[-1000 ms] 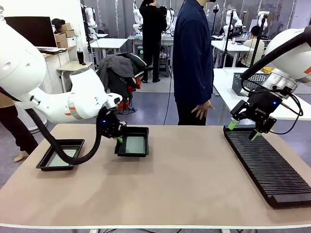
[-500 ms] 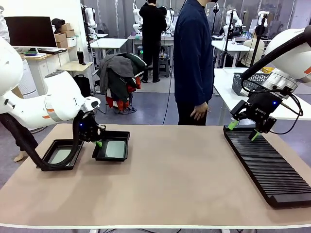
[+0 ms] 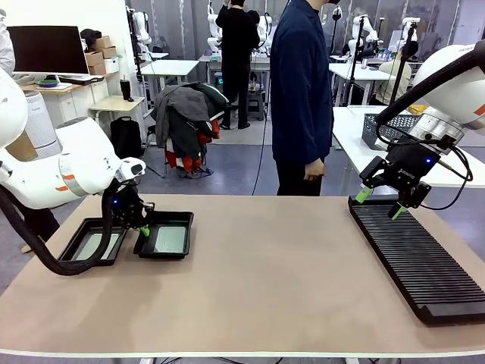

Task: Inspect and transfer BCBs to ESD trays.
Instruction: Pick up the ESD tray and place it on the left side of the table.

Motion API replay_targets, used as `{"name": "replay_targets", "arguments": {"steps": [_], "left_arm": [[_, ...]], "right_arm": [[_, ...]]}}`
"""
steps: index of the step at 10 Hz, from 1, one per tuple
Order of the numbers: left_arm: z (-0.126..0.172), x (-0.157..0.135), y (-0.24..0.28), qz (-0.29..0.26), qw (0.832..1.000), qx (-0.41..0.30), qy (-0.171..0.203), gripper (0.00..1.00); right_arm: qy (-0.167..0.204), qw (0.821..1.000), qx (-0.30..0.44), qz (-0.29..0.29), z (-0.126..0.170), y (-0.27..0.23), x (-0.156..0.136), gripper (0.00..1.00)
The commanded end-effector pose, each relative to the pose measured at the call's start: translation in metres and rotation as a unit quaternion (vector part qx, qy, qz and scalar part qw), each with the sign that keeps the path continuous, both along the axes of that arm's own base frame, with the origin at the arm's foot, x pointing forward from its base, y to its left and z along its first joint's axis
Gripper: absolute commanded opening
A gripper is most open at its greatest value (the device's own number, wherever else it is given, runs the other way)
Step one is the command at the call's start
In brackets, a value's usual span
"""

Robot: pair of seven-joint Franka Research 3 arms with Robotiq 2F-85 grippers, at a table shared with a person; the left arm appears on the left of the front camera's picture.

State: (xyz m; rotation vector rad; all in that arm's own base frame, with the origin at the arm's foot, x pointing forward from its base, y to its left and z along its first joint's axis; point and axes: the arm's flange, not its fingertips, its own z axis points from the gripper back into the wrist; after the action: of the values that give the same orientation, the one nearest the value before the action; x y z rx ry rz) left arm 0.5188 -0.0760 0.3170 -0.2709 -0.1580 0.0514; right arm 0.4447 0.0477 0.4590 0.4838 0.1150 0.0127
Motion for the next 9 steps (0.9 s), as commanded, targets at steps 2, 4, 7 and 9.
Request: {"name": "replay_targets", "arguments": {"steps": [2, 4, 7, 9], "left_arm": [[-0.007, -0.017, 0.017, -0.005, 1.0, -0.018, -0.003, 0.03], [-0.01, -0.022, 0.012, -0.001, 1.0, -0.01, -0.008, 0.03], [-0.01, -0.012, 0.011, 0.001, 1.0, -0.005, 0.007, 0.03], [-0.01, -0.012, 0.011, 0.001, 1.0, -0.005, 0.007, 0.03]], "right_arm": [[-0.003, 1.0, -0.001, -0.013, 0.0, 0.002, 0.0, 1.0], [-0.003, 1.0, -0.001, -0.013, 0.0, 0.002, 0.0, 1.0], [-0.003, 1.0, -0.001, -0.013, 0.0, 0.002, 0.0, 1.0], [-0.003, 1.0, -0.001, -0.013, 0.0, 0.002, 0.0, 1.0]]}}
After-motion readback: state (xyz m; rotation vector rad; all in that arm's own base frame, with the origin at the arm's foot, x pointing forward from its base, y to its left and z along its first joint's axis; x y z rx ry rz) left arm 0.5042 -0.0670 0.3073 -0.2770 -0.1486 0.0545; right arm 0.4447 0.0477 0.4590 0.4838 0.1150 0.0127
